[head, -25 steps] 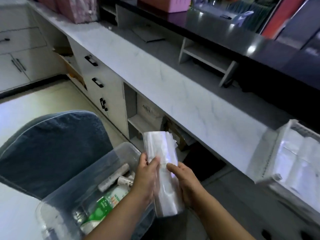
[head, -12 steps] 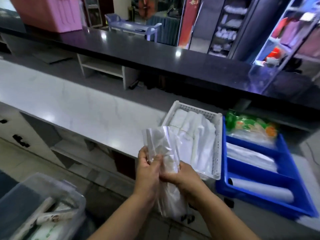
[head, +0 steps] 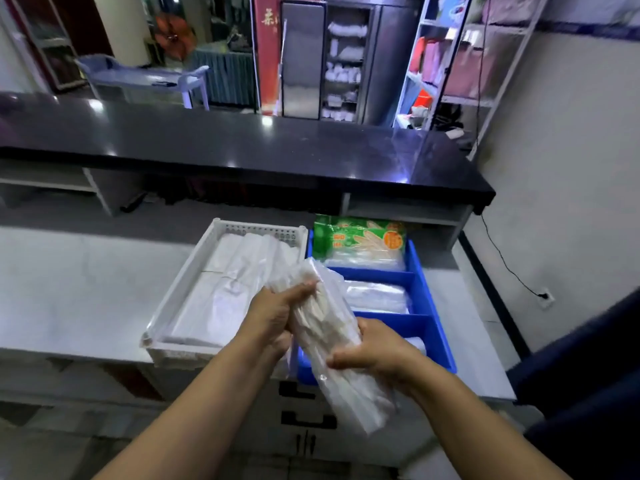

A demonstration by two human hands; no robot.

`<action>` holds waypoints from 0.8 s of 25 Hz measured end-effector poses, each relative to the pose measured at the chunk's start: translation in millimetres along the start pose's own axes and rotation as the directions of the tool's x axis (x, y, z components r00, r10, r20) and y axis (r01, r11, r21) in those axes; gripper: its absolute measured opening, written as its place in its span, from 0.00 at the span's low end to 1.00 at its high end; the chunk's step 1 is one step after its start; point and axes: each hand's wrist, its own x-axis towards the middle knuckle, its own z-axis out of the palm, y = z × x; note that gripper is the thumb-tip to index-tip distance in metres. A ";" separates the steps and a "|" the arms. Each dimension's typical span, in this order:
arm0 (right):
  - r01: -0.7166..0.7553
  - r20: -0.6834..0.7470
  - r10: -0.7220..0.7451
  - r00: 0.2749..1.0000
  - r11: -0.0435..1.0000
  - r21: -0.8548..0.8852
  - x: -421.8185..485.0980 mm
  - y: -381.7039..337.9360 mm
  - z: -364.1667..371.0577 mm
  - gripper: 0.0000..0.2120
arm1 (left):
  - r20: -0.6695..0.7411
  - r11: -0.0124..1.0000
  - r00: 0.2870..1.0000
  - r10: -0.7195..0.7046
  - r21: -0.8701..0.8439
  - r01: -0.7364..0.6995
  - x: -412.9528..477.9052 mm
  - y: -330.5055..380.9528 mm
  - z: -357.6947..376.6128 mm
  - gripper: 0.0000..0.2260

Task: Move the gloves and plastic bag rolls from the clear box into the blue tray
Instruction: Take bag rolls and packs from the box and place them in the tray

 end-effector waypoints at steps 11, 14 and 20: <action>-0.154 -0.265 0.110 0.958 0.976 -0.155 12.9 44.5 -90.9 0.14 | 0.036 0.980 0.999 0.025 0.198 -0.031 89.8 -27.0 42.6 0.03; -0.206 -0.391 0.139 0.910 0.969 -0.135 23.2 52.7 -120.1 0.15 | 0.116 0.781 0.991 0.074 0.611 -0.130 121.2 -42.4 42.3 0.03; -0.346 -0.457 0.200 0.867 0.901 -0.261 65.0 48.7 -159.8 0.18 | 0.465 -0.235 0.883 -0.064 0.853 -0.466 171.3 -73.5 64.6 0.11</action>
